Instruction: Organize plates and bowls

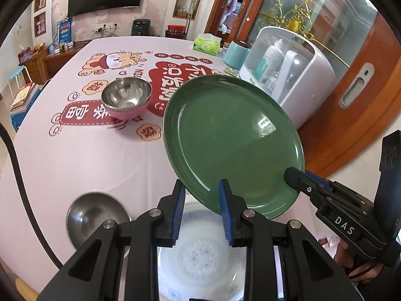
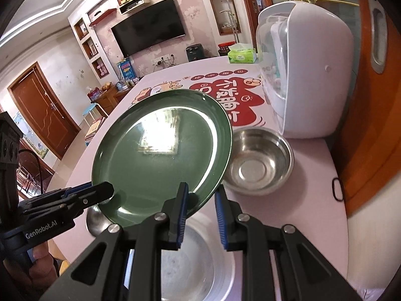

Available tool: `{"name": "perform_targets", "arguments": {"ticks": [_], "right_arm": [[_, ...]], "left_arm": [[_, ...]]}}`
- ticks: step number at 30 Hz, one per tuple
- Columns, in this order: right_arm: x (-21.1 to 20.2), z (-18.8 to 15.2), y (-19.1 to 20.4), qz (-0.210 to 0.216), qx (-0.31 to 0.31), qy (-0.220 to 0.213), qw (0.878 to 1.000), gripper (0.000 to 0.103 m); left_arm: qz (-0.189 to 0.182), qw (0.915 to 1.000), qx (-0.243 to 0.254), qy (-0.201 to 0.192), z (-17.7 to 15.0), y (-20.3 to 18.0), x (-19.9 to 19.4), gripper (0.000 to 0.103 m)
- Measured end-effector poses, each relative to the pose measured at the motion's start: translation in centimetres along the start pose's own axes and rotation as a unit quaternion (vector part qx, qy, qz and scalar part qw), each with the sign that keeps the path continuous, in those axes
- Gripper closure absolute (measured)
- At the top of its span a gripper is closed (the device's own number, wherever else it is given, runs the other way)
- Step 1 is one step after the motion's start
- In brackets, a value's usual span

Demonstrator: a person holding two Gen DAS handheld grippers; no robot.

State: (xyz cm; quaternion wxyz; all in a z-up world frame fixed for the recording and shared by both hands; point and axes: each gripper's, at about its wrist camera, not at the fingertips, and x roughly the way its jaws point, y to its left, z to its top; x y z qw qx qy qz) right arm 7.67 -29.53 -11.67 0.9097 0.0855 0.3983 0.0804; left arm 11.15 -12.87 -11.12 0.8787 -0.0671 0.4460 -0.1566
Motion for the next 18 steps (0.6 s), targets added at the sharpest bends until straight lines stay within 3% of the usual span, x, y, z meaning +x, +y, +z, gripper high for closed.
{"name": "perform_targets", "arguments": {"ticks": [18], "right_arm": [[-3.0, -7.8, 3.0, -0.027, 0.043, 0.026, 0.998, 0.082]], "left_arm": [[-0.017, 0.9982, 0.029, 0.049, -7.1, 1.5, -3.2, 0.077]]}}
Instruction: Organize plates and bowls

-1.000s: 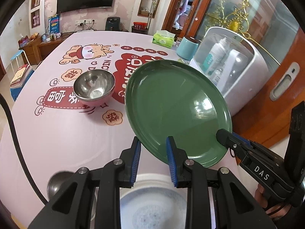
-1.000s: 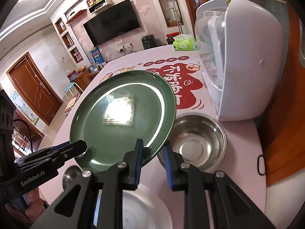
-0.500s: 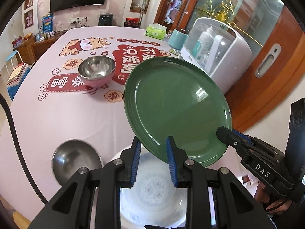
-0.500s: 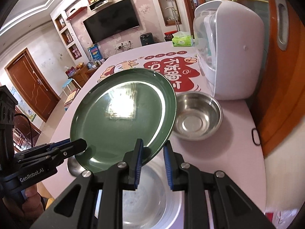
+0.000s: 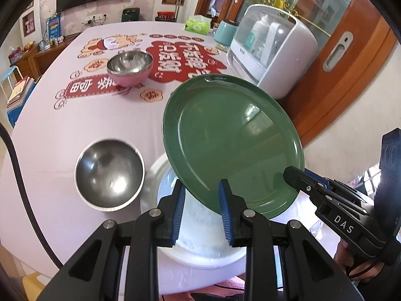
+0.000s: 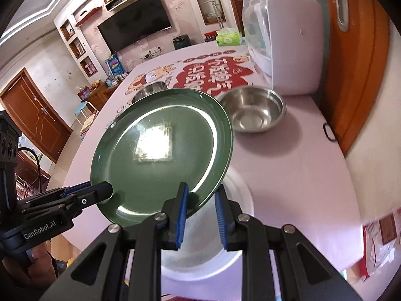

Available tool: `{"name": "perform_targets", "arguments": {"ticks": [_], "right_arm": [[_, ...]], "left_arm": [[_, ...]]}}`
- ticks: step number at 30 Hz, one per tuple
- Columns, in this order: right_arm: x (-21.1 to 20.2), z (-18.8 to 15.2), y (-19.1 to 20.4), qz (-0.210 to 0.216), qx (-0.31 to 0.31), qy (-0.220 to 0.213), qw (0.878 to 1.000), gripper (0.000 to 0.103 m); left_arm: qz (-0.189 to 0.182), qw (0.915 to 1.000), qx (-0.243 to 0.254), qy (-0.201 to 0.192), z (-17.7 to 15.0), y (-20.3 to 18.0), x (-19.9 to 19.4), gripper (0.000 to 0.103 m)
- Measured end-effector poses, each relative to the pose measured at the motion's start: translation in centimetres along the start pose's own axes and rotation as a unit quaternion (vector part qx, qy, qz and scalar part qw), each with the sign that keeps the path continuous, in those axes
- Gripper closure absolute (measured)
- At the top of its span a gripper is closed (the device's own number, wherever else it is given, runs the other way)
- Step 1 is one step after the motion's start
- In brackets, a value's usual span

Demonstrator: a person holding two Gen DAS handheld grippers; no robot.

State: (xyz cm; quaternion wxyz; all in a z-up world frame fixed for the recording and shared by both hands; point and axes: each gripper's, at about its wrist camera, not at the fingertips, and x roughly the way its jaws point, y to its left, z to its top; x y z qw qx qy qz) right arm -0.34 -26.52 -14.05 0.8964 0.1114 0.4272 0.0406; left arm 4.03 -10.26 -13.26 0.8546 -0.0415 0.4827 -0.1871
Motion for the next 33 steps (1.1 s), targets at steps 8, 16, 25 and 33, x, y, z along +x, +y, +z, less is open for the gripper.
{"name": "perform_targets", "arguments": {"ticks": [8, 16, 25, 33], "right_arm": [[-0.3, -3.4, 0.5, -0.015, 0.022, 0.016, 1.0, 0.082], [0.4, -5.8, 0.3, -0.022, 0.042, 0.037, 0.998, 0.082], [1.6, -7.6, 0.1, -0.028, 0.056, 0.065, 0.996, 0.082], [2.5, -7.9, -0.2, -0.031, 0.065, 0.085, 0.994, 0.082]], "left_arm": [[-0.003, 0.9993, 0.018, 0.034, -2.9, 0.3, 0.7, 0.077], [0.001, 0.9971, 0.03, 0.07, -4.9, 0.4, 2.0, 0.077], [0.013, 0.993, 0.027, 0.114, -6.6, 0.7, 3.8, 0.076], [0.02, 0.9904, 0.033, 0.133, -6.7, 0.8, 4.7, 0.076]]}}
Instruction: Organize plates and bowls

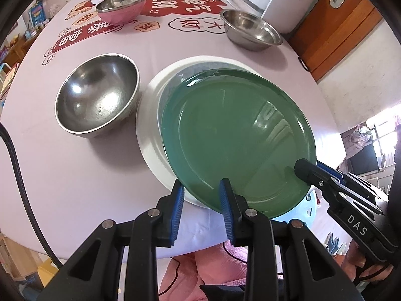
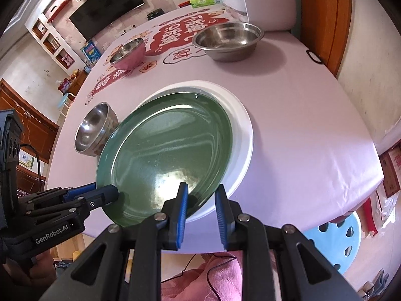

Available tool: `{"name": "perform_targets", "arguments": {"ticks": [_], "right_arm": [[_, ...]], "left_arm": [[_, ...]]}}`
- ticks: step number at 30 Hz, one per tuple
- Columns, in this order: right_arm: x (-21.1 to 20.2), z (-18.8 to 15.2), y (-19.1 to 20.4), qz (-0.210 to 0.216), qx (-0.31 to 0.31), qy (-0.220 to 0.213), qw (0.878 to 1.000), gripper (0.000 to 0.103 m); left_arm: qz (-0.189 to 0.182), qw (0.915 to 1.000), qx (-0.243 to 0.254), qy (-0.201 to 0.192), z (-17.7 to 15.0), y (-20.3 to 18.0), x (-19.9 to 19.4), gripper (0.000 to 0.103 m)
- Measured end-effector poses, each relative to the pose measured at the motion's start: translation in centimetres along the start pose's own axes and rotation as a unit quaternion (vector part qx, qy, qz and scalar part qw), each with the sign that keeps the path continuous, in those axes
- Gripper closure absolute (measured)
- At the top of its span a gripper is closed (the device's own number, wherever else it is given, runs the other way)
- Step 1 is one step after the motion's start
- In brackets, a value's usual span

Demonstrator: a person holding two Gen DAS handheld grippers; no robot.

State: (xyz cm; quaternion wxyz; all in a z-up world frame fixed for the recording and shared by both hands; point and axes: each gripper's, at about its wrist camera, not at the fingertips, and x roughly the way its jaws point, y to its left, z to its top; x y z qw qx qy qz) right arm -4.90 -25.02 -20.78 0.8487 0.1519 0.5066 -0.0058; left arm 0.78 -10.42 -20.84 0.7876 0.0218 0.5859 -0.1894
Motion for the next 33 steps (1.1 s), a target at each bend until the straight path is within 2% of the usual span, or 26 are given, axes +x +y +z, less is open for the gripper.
{"name": "perform_targets", "arguments": {"ticks": [9, 16, 25, 28, 30, 33], "right_arm": [[0.7, 0.7, -0.1, -0.006, 0.0, 0.01, 1.0, 0.08], [1.4, 1.4, 0.4, -0.004, -0.017, 0.019, 1.0, 0.078], [2.4, 2.2, 0.4, -0.018, -0.032, 0.038, 0.999, 0.077], [2.6, 2.7, 0.4, -0.015, -0.035, 0.041, 0.998, 0.07], [2.5, 3.0, 0.4, -0.008, -0.037, 0.038, 0.999, 0.059], [2.1, 3.6, 0.4, -0.002, -0.045, 0.024, 0.999, 0.05]], "left_arm": [[0.008, 0.9999, 0.004, 0.013, 0.5, 0.0, 0.8, 0.076], [0.006, 0.9991, 0.04, -0.008, 1.3, -1.7, 0.3, 0.076], [0.007, 0.9992, 0.037, -0.008, 2.4, -1.9, 0.6, 0.075], [0.006, 0.9993, 0.035, -0.009, 2.9, -2.0, 0.6, 0.075], [0.003, 0.9994, 0.033, -0.012, 3.2, -2.0, 0.6, 0.074], [0.006, 0.9995, 0.029, -0.015, 3.8, -1.9, 0.6, 0.072]]}}
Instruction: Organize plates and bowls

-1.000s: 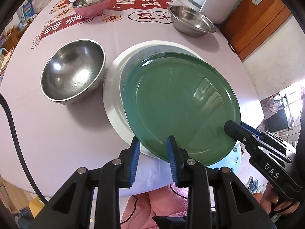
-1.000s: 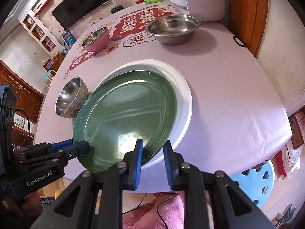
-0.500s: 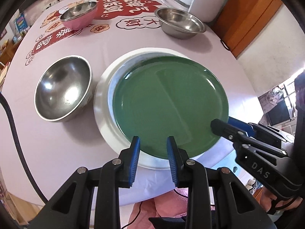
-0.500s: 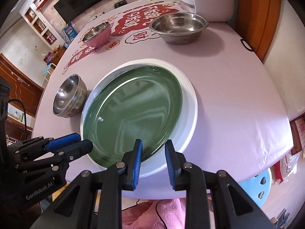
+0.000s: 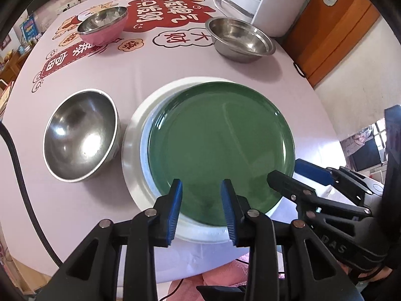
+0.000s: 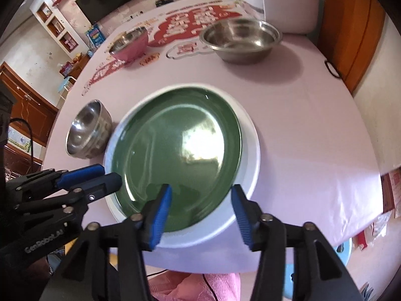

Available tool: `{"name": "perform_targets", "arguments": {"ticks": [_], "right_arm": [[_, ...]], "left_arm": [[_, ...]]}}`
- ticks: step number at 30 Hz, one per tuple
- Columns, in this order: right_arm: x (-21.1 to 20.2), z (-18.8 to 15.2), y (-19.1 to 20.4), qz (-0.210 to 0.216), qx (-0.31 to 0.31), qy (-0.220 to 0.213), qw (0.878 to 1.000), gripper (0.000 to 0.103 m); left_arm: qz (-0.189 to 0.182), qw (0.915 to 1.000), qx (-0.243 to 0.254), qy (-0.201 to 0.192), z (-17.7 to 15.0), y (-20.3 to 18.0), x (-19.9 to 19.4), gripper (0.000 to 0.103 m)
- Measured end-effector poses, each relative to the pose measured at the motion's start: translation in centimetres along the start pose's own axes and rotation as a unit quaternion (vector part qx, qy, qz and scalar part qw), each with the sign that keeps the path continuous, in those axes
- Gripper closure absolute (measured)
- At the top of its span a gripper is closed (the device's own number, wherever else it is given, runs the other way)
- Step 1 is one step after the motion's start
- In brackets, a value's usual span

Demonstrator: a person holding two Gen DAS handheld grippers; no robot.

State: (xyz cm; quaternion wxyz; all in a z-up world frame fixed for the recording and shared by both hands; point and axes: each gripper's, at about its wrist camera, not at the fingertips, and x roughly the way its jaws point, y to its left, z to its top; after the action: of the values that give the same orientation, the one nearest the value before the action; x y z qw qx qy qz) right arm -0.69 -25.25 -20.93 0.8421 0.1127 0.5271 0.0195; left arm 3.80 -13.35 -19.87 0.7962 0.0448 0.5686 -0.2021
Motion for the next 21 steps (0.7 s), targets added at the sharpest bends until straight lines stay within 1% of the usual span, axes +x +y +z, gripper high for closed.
{"name": "perform_targets", "arguments": {"ticks": [3, 4, 12, 14, 17, 21], "right_arm": [[-0.3, 1.0, -0.2, 0.006, -0.004, -0.011, 1.0, 0.043], [-0.3, 1.5, -0.3, 0.008, -0.004, -0.012, 1.0, 0.043], [0.4, 4.7, -1.6, 0.012, -0.012, -0.016, 1.0, 0.042], [0.7, 5.6, -2.1, 0.014, -0.013, -0.016, 1.0, 0.042], [1.1, 6.9, -2.8, 0.016, -0.016, -0.016, 1.0, 0.042], [1.6, 8.5, -3.9, 0.018, -0.016, -0.016, 1.0, 0.042]], "left_arm": [[0.0, 1.0, -0.006, 0.002, 0.6, 0.1, 0.1, 0.072], [0.0, 1.0, -0.007, 0.001, 0.9, 0.1, 0.0, 0.072], [0.004, 0.9997, -0.016, -0.02, 3.8, -0.1, -0.3, 0.069], [0.006, 0.9995, -0.02, -0.024, 4.7, -0.2, -0.3, 0.068], [0.007, 0.9992, -0.024, -0.031, 6.3, -0.4, -0.1, 0.064], [0.01, 0.9989, -0.029, -0.035, 8.4, -0.7, 0.6, 0.062]]}}
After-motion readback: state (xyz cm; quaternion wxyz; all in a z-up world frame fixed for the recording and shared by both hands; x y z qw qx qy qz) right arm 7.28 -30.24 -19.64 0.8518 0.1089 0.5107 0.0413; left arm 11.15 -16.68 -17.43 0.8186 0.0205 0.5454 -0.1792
